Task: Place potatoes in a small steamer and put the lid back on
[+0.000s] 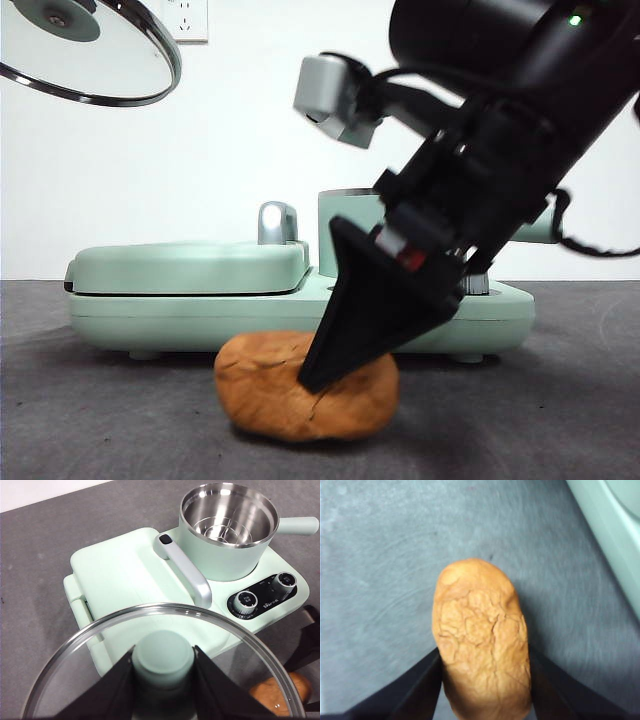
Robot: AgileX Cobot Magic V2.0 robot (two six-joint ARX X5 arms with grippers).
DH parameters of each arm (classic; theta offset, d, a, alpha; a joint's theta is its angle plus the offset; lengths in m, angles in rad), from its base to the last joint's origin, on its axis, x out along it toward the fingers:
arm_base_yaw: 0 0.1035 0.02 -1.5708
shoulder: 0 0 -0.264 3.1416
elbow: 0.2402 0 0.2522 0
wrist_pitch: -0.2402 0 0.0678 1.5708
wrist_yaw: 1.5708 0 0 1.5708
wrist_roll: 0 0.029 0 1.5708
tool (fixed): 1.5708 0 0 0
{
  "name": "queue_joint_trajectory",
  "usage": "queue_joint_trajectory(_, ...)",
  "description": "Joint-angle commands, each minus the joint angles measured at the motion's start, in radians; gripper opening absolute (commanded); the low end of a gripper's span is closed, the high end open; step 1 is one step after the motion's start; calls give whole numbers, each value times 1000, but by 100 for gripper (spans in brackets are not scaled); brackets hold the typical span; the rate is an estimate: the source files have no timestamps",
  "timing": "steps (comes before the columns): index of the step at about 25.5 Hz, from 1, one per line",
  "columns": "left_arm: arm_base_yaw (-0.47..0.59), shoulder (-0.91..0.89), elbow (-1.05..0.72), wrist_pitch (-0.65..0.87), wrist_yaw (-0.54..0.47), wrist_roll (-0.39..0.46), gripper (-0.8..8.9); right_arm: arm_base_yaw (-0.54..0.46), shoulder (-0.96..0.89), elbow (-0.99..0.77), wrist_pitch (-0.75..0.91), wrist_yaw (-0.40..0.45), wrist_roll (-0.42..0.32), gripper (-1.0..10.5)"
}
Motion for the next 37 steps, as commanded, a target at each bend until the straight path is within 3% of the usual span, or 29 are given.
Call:
queue_joint_trajectory(1, -4, -1, 15, 43, -3, 0, 9, 2, -63, 13, -43, -2, 101, 180)
queue_joint_trajectory(4, -4, -1, 15, 48, -3, 0, 9, -24, -177, 32, -159, -1, 208, 180)
queue_joint_trajectory(7, -4, -1, 15, 48, -3, 1, 9, -70, -271, 129, -379, 18, 306, 180)
queue_joint_trajectory(11, -4, -1, 15, 49, -3, 1, 9, -147, -290, 346, -662, 82, 359, 180)
queue_joint_trajectory(15, -4, -1, 15, 49, -3, 0, 9, -212, -241, 479, -750, 100, 354, 180)
queue_joint_trajectory(28, -4, -1, 15, 49, -3, 0, 9, -349, 81, 772, -724, 99, 257, 180)
queue_joint_trajectory(37, -4, -1, 15, 49, -3, -3, 9, -406, 299, 983, -700, 102, 229, 180)
